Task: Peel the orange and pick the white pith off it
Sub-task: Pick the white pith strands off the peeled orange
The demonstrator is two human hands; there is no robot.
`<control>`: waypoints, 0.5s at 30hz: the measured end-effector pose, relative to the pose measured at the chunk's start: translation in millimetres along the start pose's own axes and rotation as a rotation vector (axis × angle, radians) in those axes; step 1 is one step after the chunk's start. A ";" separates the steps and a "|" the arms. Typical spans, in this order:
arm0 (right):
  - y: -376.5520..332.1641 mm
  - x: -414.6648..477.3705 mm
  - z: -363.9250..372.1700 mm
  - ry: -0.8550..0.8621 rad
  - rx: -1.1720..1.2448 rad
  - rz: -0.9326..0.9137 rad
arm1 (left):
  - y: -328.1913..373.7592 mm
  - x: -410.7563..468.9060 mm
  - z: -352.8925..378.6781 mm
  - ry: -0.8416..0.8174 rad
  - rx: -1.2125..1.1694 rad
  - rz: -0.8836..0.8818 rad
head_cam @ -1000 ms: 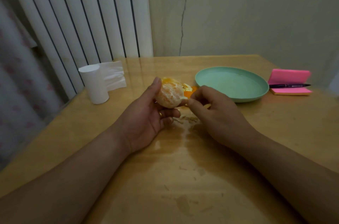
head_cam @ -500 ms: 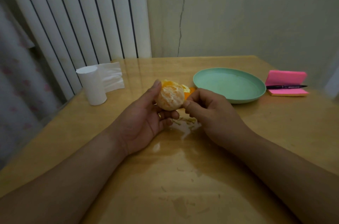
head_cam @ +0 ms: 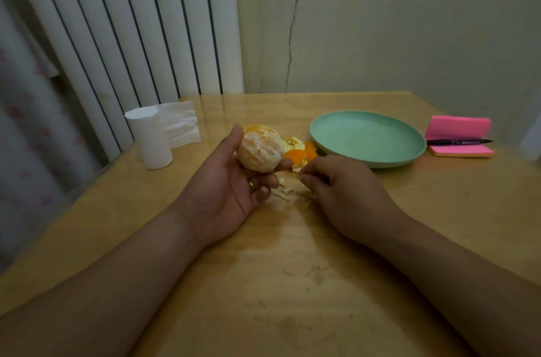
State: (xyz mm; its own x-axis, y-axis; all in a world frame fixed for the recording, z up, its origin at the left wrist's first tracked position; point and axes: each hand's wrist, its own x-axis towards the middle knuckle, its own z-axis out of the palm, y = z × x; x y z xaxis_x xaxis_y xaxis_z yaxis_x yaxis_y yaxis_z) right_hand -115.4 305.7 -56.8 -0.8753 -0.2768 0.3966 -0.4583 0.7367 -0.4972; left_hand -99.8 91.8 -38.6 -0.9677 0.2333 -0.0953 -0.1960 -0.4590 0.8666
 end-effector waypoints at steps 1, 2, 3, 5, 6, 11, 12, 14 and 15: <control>-1.2 -0.1 -0.7 -0.006 -0.041 -0.020 | -0.3 0.3 -0.2 0.008 -0.001 0.007; -3.4 -0.4 -1.9 -0.009 -0.067 -0.033 | -0.4 0.5 -0.2 0.015 0.000 0.013; -5.3 -0.3 -3.4 -0.004 -0.077 -0.034 | -0.3 0.7 -0.3 0.019 0.002 0.017; -6.9 -0.2 -6.3 0.027 -0.101 -0.027 | -0.5 1.1 -0.2 0.018 0.003 0.019; -7.5 -0.8 -7.3 0.039 -0.129 -0.032 | -0.8 1.2 0.0 0.015 0.005 0.018; -12.2 -2.1 -7.1 -0.009 -0.188 -0.082 | -2.0 2.8 0.3 0.012 0.025 0.022; -11.9 -1.6 -6.8 -0.021 -0.199 -0.087 | -2.1 3.3 0.4 0.012 0.030 0.023; -13.0 0.0 -7.7 -0.024 -0.214 -0.097 | -2.0 3.7 0.1 0.011 0.036 0.026; -13.8 0.4 -8.5 -0.014 -0.201 -0.095 | -1.9 3.6 -0.1 0.011 0.038 0.027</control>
State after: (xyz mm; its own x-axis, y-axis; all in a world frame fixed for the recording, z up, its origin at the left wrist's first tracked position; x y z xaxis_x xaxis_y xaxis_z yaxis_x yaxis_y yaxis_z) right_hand -108.1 300.7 -43.2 -0.8322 -0.3583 0.4231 -0.5000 0.8149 -0.2933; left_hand -102.9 93.4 -40.7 -0.9743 0.2119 -0.0770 -0.1640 -0.4322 0.8867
